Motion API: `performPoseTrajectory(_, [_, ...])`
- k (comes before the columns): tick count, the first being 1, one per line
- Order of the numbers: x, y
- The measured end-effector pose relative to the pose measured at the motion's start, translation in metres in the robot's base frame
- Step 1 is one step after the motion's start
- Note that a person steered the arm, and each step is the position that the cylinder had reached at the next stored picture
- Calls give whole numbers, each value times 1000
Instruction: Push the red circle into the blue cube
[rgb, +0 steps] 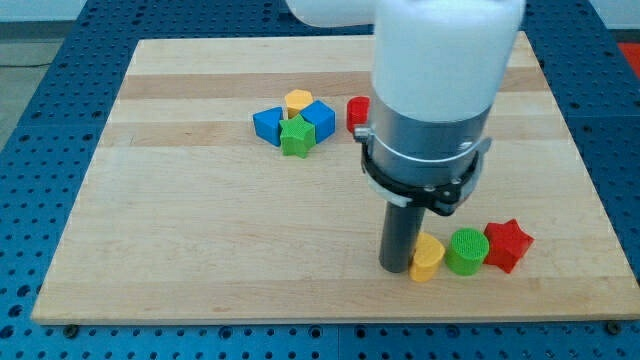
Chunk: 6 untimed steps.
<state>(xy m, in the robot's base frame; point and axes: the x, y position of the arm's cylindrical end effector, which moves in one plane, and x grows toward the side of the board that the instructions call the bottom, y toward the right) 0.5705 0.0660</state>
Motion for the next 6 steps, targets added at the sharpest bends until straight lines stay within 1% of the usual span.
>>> performPoseTrajectory(1, [0, 4])
performPoseTrajectory(2, [-18, -19])
performPoseTrajectory(4, [-81, -62])
performPoseTrajectory(5, [-114, -47])
performPoseTrajectory(6, [-149, -5])
